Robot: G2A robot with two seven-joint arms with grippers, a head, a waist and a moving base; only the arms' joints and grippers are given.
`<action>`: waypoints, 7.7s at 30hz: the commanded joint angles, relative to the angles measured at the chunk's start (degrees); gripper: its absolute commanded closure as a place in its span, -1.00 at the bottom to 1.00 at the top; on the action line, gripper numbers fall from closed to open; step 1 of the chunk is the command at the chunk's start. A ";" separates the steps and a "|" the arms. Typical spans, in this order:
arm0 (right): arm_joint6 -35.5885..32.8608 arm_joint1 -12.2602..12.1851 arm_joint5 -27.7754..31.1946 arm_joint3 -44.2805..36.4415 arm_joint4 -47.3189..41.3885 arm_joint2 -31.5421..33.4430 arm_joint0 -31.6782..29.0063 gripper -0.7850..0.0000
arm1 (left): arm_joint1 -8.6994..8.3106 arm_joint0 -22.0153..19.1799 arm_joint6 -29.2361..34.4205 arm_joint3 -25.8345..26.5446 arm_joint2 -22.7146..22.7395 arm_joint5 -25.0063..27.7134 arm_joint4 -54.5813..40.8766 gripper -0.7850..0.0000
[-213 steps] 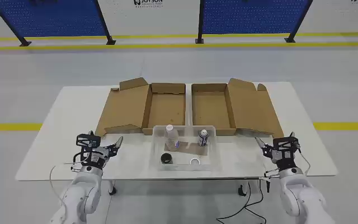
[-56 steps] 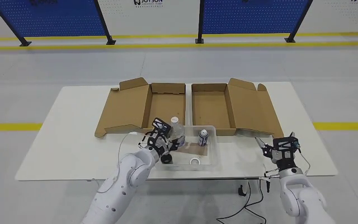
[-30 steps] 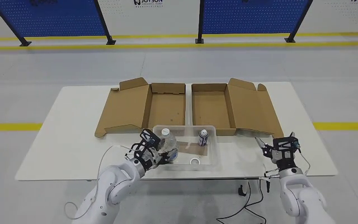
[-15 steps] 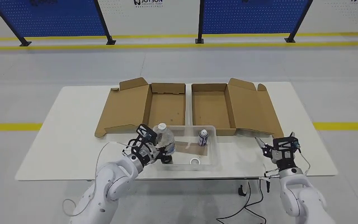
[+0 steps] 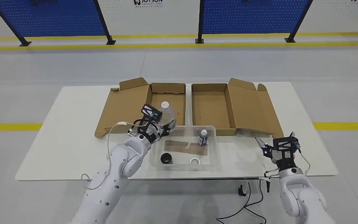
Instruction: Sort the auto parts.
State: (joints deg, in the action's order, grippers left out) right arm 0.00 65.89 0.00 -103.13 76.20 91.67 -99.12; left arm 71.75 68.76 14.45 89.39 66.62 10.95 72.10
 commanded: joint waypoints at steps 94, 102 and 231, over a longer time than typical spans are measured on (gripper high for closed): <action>0.00 0.00 0.00 0.00 0.00 0.00 0.00 -1.00 | 8.97 -16.16 -6.20 -24.47 -4.11 -15.68 4.26 -1.00; 0.00 0.00 0.00 0.00 0.00 0.00 0.00 -1.00 | 6.37 -6.38 2.45 -5.26 2.81 -8.51 6.38 -1.00; 0.00 0.00 0.00 0.00 0.00 0.00 0.00 -1.00 | -8.16 0.56 39.83 12.46 -1.89 18.37 -17.87 1.00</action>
State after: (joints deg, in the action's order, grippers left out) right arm 0.00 65.89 0.00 -103.13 76.20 91.67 -99.12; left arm 63.67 69.05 54.42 101.47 64.40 29.40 54.58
